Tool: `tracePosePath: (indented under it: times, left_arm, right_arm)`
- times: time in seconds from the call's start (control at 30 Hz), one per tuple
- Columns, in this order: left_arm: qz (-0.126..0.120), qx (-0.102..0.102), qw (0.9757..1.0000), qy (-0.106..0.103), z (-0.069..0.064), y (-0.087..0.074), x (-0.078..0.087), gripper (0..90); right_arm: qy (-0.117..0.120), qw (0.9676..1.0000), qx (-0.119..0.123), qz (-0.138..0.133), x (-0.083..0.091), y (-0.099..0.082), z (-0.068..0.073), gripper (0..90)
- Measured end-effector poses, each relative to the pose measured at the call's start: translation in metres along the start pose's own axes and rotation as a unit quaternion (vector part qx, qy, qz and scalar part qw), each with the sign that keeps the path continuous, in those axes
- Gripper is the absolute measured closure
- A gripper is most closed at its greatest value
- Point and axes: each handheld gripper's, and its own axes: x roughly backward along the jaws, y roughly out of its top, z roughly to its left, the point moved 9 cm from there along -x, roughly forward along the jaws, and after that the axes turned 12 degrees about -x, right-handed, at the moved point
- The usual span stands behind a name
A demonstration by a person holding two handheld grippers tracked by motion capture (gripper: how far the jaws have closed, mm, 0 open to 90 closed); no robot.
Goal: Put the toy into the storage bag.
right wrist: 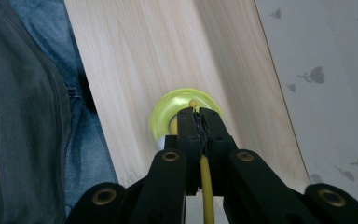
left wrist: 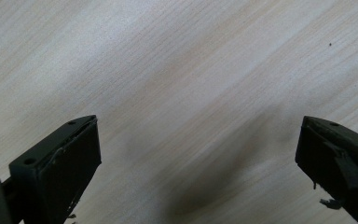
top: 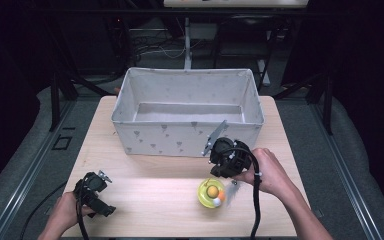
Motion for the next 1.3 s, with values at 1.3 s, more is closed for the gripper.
tracePosePath:
  times: [1.3]
  left_arm:
    - [-0.035, -0.011, 0.9993, 0.012, 0.002, 0.009, 0.004, 0.1]
  right_arm:
    - [-0.036, 0.9989, 0.020, 0.023, 0.055, 0.023, -0.017, 88.6]
